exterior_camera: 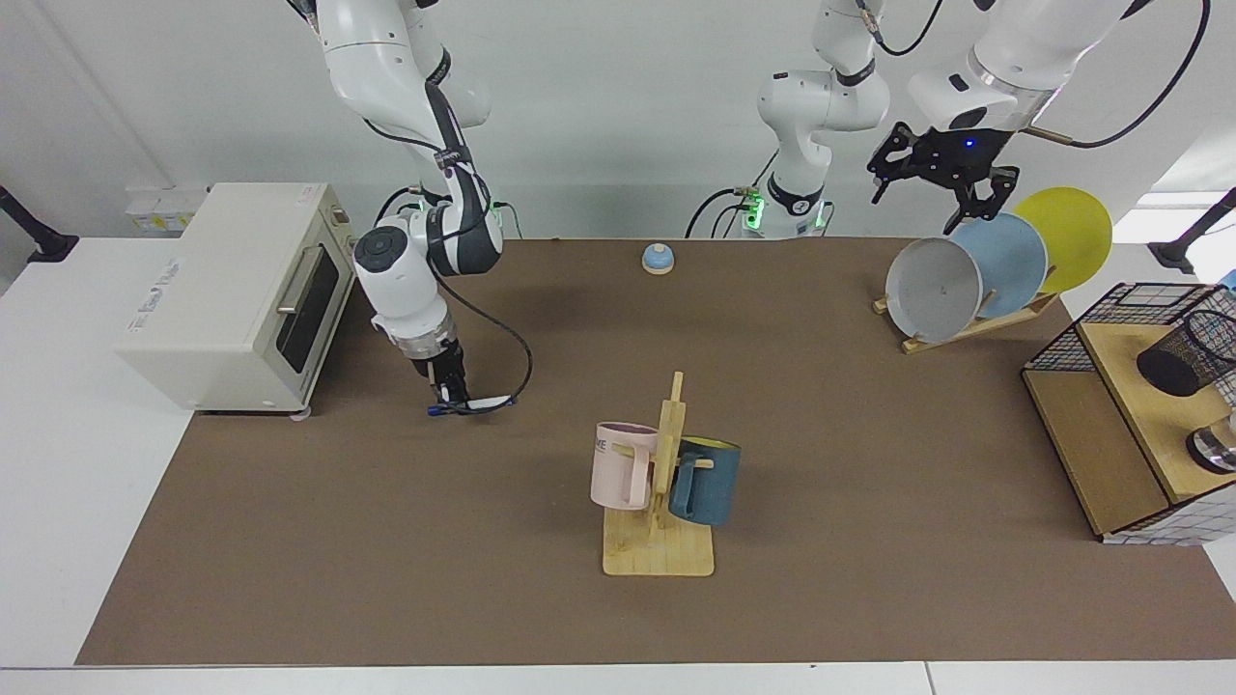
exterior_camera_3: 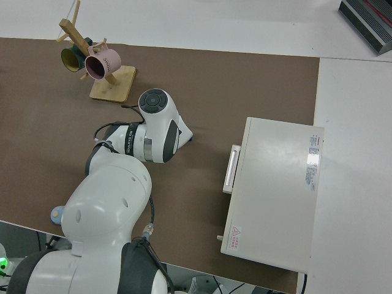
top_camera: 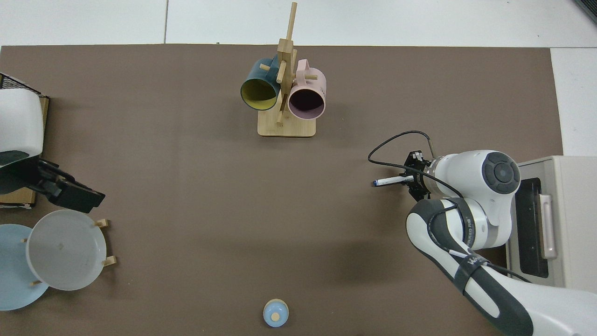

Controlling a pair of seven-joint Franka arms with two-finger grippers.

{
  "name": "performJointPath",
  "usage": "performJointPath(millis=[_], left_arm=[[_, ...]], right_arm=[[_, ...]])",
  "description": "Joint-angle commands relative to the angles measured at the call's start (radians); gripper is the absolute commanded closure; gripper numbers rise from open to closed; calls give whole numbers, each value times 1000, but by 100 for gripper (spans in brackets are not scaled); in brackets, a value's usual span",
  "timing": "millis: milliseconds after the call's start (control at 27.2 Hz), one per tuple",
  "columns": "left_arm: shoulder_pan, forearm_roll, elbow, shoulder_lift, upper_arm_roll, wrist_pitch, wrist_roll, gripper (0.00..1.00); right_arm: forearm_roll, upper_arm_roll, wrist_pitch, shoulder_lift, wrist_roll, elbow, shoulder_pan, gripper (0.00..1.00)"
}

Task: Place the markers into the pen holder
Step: 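Carry the marker to the middle while the left gripper reaches toward it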

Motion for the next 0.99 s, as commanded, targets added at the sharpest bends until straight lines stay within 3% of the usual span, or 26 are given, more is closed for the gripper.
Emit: performJointPath(millis=[0,330,661,954], left_arm=[[-5,-10,-28,-25,4,4,-9,1],[-5,-10,-27,-25,0,9,-19,0],[-7,-12,-28,-25,-3,9,-20,0],[-7,-12,-27,-25,-5,16,-6,0]], right_arm=[[-10,4,-5,-37,14,-10,-6,100],[-10,5,-184,-144,1,51,-12,100],[-11,5,-506,-241,-42,211,-9,100],[38,20,-804,-295,-79,393,5,100]])
